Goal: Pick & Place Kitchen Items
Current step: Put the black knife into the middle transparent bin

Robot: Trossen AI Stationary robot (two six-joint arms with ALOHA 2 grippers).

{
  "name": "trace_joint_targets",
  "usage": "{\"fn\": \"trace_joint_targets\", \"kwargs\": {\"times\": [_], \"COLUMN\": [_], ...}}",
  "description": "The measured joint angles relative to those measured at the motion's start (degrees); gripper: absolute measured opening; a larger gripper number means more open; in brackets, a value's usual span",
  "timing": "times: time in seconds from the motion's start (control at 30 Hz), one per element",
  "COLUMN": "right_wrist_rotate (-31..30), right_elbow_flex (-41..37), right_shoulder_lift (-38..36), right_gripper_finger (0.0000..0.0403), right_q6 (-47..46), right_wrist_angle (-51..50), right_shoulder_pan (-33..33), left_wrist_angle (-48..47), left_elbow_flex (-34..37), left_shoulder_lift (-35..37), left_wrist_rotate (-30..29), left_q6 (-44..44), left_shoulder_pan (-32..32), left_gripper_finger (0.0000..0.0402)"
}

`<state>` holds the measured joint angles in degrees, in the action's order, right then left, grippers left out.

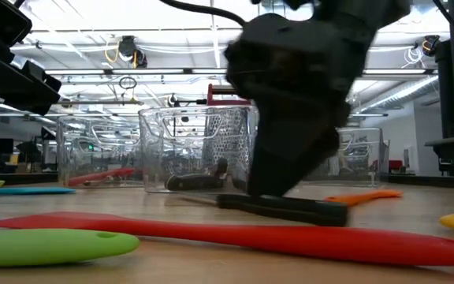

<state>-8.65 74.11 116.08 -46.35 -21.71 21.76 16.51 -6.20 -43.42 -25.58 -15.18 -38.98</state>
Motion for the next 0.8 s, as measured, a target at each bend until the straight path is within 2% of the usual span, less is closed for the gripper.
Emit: {"fn": "trace_joint_targets", "kwargs": {"times": [0.33,0.53,0.8], "right_wrist_rotate": [0.6,1.1,1.0], "right_elbow_flex": [-0.1,-0.1,-0.4], "right_shoulder_lift": [1.4,-0.9,-5.9], "right_gripper_finger": [0.0174,0.0154,0.0148], "right_q6": [-0.5,-1.2,-0.7], "right_wrist_angle": [-3.0,-7.7,-7.2], "right_shoulder_pan": [-0.9,-0.8,-0.8], "left_wrist_angle": [0.0,0.0,0.5], "left_elbow_flex": [0.0,0.0,0.0], "left_shoulder_lift": [0.0,0.0,0.0], "left_wrist_rotate": [0.0,0.0,0.0], "left_q6": [0.0,-0.1,-0.3], "left_shoulder_pan": [0.0,0.0,0.0], "left_gripper_finger": [0.0168,0.0168,0.0168]}}
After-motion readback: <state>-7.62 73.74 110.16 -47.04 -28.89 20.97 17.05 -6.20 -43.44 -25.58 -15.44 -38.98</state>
